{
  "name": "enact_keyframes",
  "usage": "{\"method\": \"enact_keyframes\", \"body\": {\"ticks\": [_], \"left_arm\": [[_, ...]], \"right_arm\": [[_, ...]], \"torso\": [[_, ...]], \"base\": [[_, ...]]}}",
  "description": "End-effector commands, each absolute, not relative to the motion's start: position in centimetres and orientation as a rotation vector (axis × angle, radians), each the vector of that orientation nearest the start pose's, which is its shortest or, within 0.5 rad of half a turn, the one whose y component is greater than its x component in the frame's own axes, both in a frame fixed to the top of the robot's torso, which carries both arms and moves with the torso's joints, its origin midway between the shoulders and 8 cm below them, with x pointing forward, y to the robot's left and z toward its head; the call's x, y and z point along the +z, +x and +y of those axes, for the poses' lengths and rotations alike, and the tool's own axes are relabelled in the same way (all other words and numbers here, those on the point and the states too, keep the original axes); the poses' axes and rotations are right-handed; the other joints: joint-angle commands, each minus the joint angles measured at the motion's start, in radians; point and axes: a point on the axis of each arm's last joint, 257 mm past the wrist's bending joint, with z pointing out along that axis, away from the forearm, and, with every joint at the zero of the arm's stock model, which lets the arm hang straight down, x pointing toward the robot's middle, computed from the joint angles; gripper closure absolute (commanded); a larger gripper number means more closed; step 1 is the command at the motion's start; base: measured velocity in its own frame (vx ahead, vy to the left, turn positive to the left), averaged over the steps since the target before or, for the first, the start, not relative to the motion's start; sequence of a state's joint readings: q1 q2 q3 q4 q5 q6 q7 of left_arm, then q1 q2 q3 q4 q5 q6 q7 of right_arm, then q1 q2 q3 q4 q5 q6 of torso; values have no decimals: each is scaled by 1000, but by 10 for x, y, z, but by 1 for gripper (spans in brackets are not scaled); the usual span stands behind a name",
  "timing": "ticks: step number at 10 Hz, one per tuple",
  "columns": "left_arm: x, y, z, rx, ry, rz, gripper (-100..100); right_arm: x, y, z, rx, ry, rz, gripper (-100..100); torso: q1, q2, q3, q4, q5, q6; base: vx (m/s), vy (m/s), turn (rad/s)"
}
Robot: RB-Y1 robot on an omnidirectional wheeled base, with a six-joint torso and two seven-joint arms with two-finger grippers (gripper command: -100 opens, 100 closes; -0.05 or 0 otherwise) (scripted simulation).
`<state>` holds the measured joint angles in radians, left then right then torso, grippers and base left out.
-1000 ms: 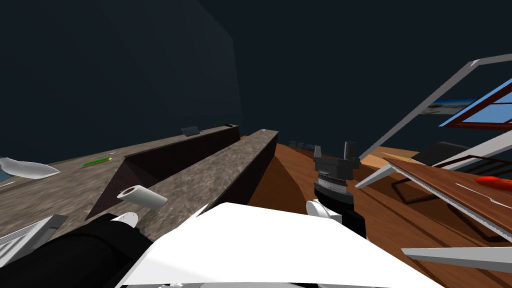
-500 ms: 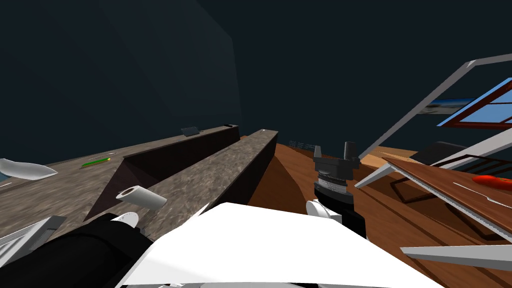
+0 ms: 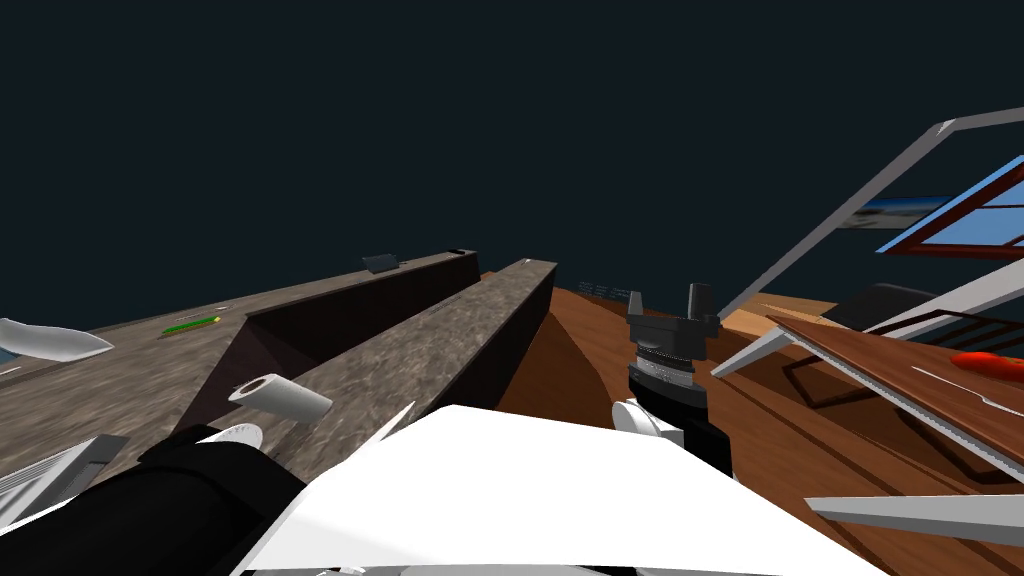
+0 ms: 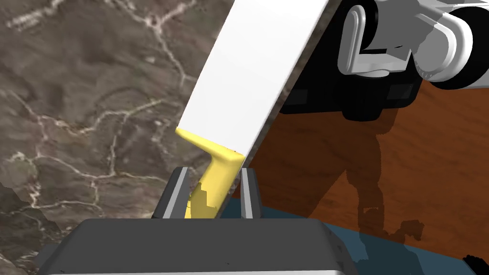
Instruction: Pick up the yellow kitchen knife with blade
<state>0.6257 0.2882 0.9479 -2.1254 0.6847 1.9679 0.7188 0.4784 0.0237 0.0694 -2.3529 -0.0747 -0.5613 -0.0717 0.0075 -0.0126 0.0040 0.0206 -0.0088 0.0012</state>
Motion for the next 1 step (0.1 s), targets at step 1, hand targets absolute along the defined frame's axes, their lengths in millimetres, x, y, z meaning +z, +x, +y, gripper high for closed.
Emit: {"method": "enact_keyframes", "body": {"ticks": [1], "left_arm": [[-329,5,491,89,-3150,135,0]], "right_arm": [[73,318,-264,1524,627,417,0]], "torso": [[0,0,0,0,0,0]], "base": [[0,0,0]]}}
